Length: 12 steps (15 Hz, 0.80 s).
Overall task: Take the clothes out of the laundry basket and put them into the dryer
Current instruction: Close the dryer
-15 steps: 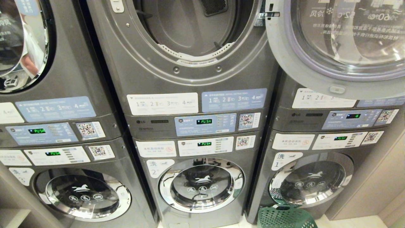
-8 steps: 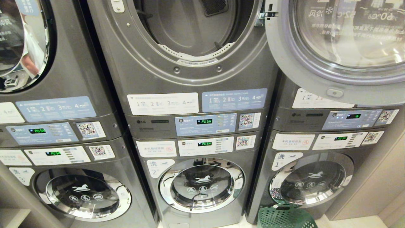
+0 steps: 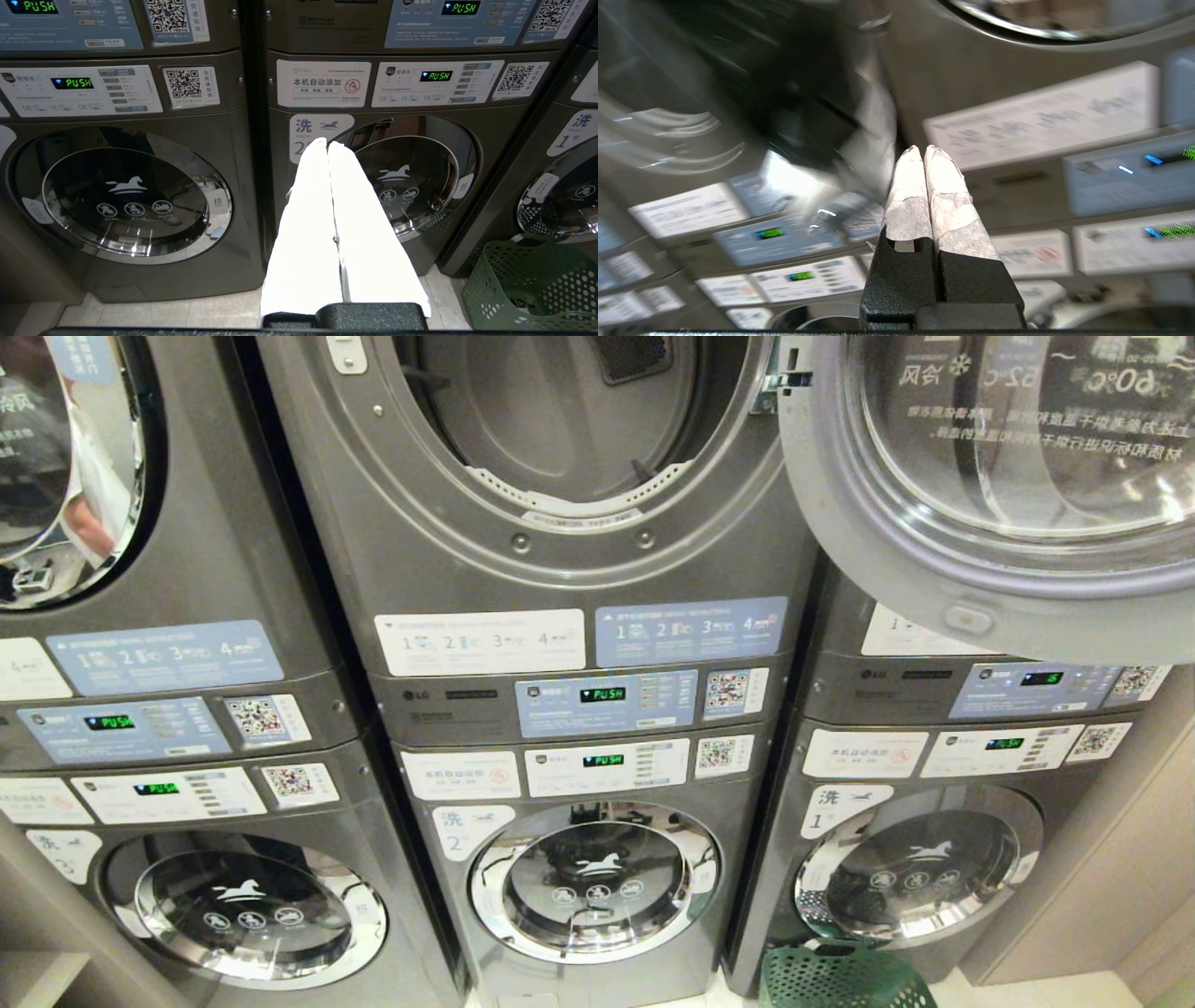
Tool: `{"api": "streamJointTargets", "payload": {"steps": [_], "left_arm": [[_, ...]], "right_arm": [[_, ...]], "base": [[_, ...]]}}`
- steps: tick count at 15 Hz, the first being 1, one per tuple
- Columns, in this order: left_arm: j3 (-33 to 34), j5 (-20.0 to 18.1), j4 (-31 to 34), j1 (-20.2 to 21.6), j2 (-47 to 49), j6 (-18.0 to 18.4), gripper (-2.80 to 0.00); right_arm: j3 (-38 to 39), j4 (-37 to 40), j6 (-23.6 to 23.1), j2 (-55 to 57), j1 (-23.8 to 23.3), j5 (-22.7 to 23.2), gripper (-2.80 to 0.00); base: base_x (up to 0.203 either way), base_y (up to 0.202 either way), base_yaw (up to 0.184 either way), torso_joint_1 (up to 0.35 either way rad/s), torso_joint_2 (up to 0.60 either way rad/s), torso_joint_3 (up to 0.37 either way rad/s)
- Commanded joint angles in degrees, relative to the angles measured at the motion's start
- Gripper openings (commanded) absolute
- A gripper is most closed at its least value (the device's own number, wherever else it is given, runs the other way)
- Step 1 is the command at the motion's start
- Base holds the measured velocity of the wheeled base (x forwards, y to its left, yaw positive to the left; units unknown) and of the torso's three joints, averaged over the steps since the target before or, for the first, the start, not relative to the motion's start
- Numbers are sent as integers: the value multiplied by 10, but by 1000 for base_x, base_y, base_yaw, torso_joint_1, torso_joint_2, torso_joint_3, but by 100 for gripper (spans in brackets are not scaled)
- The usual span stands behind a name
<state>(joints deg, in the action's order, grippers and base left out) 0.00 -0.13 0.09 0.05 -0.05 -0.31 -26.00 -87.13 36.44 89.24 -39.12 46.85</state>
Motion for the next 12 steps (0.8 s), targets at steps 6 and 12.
{"api": "streamJointTargets", "payload": {"steps": [6, 12], "left_arm": [[1, 0, 0, 0, 0, 0, -280], [1, 0, 0, 0, 0, 0, -280]], "right_arm": [[69, -5, 4, -124, 32, 3, -280], [142, -5, 7, -259, 179, 5, -280]], "base": [[0, 0, 0, 0, 0, 0], [0, 0, 0, 0, 0, 0]]}}
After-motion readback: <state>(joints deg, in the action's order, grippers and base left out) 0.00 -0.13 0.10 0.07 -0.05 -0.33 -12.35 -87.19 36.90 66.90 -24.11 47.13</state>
